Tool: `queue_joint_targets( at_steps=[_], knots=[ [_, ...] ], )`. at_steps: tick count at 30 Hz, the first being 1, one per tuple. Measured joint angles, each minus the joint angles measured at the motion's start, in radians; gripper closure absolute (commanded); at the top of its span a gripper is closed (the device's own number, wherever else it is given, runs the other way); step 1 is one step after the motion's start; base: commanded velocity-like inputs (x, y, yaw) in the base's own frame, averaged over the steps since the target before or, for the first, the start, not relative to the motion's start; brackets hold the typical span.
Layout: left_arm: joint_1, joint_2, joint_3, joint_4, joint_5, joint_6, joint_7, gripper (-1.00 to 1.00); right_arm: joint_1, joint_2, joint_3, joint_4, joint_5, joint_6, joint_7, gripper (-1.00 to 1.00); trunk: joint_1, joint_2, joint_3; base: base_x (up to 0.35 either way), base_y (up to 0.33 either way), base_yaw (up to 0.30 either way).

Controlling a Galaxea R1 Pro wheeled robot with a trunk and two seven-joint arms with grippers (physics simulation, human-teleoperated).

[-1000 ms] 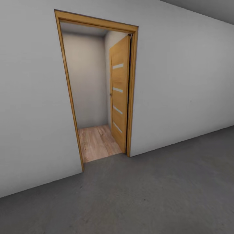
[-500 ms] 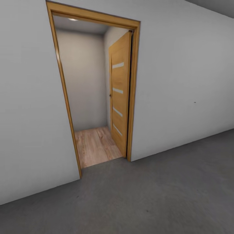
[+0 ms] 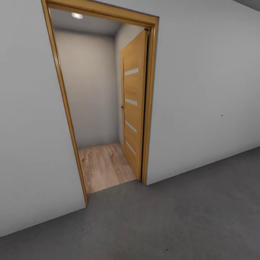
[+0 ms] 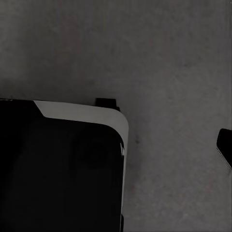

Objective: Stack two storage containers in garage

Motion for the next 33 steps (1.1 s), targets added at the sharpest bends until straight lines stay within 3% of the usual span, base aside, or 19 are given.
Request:
queue_joint_targets(
  at_steps=[33],
  knots=[
    [0.0,-0.001,0.0,-0.001,0.0,0.0,0.0,-1.0,0.0,-0.003,-0.007,0.0,-0.007,-0.011,-0.004,-1.0,0.0,0.0,0.0,0.32,0.0,0.017]
  ],
)
